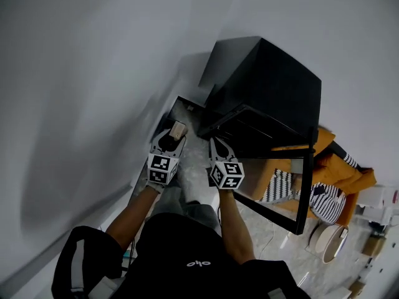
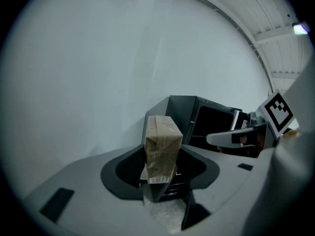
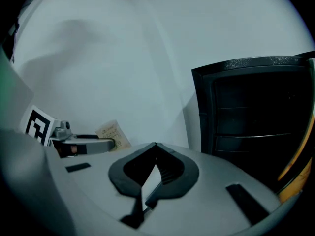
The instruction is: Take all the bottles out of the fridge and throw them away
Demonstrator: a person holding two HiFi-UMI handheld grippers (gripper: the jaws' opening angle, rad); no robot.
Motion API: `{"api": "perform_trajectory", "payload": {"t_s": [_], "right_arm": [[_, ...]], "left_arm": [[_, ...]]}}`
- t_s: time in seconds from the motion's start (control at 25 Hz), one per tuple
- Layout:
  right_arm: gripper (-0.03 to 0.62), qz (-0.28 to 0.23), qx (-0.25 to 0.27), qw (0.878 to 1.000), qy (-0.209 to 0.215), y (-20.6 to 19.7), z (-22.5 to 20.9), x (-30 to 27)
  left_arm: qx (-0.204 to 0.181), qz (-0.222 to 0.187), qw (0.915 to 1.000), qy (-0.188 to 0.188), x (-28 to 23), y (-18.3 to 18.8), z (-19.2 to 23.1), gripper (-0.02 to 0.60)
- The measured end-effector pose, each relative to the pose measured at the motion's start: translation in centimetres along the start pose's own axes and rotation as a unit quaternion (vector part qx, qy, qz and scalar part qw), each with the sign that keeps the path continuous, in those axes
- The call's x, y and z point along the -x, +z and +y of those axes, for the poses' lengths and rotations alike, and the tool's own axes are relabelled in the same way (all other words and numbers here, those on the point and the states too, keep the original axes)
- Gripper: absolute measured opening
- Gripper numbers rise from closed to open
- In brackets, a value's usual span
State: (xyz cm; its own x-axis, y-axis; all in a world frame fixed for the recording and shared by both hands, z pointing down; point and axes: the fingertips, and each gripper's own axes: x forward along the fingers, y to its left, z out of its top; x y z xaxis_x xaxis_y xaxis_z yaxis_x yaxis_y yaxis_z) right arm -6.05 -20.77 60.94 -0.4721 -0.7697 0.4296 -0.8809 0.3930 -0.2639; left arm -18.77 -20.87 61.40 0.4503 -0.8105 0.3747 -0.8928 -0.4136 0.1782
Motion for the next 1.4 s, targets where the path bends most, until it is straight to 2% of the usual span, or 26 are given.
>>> {"api": "perform_trajectory", "payload": {"t_s": [0.32,0.76,1.04,1.4], "right_arm": [[0.009,0.017,0.006,1.000,0.019,-0.6,0.7,-4.7],[0.009,0.058,0.029,0.996,0.066,-2.3,-1.9,-10.2],[0.008,0.092,0.045,0.991,0.085,-6.2,-3.6,-14.6],[0.008,0.133,0.037,0.985,0.101,-14.1,-5.0,-21.3]], "left_arm": [[0.000,0.028,0.9996,0.004,-1.6,-1.6,2.7,0.204],[0.032,0.058,0.9966,0.049,-5.1,-6.5,4.2,0.204],[0.056,0.078,0.9924,0.077,-8.2,-12.1,6.7,0.204],[0.072,0.122,0.9854,0.094,-12.9,-21.9,11.0,0.204]]}}
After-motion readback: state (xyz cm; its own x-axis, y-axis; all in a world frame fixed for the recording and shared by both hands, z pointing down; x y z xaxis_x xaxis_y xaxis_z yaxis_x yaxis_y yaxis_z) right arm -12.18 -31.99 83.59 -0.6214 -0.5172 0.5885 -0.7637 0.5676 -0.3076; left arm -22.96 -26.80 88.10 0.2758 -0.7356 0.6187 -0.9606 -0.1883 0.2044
